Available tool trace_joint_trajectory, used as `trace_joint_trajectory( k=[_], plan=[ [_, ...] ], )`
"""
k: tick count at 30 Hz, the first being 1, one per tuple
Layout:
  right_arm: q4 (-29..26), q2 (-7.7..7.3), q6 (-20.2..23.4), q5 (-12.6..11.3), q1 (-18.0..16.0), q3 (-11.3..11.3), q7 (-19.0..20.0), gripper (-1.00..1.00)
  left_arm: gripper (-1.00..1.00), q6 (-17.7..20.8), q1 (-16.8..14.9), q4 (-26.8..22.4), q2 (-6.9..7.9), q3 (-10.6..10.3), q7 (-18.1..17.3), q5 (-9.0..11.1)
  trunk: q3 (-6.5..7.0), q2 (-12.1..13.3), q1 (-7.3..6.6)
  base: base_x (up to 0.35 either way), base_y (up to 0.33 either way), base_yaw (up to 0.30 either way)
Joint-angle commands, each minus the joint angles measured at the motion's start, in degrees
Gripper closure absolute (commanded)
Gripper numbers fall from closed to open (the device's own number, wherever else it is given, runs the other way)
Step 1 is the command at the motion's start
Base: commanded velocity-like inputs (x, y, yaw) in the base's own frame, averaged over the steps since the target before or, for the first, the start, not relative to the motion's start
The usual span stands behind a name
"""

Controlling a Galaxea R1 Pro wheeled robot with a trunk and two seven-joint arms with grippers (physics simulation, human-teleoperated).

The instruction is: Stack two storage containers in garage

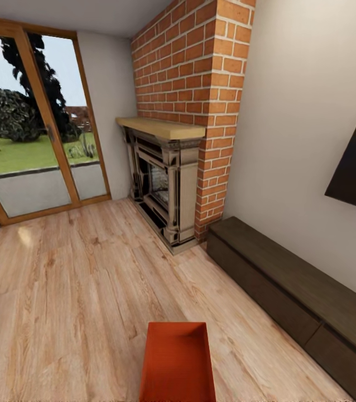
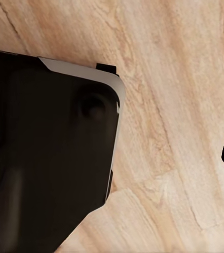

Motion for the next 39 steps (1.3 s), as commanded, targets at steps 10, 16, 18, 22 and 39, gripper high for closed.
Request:
trace_joint_trajectory(
  k=[10, 16, 18, 22, 39],
  plan=[
    [0.3, 0.36, -0.2, 0.5, -0.1, 0.0, 0.1, -1.0, -1.0, -0.1, 0.0, 0.0, -0.01, -0.5, 0.1, 0.5, -1.03, -0.1, 0.03, 0.0, 0.0, 0.0],
    [0.3, 0.39, 0.0, 0.5, -0.1, 0.0, 0.0, -1.0, -1.0, -0.1, 0.0, 0.0, -0.01, -0.5, 0.1, 0.5, -1.58, -0.1, 0.03, 0.0, 0.0, 0.0],
    [0.3, 0.36, 0.0, 0.5, -0.1, 0.0, 0.0, -1.0, -1.0, -0.1, 0.0, 0.0, -0.01, -0.5, 0.1, 0.5, -1.76, -0.1, 0.03, 0.0, 0.0, 0.0],
    [0.3, 0.14, 0.1, 0.5, -0.1, 0.0, 0.2, -1.0, -1.0, -0.1, 0.0, 0.0, -0.01, -0.5, 0.1, 0.5, -2.13, -0.1, 0.03, 0.0, 0.0, 0.0],
    [0.3, 0.01, 0.5, 0.5, -0.1, 0.0, 0.3, -1.0, -1.0, -0.1, 0.0, 0.0, -0.01, -0.5, 0.1, 0.5, -3.68, -0.1, 0.03, 0.0, 0.0, 0.0]
  ],
)
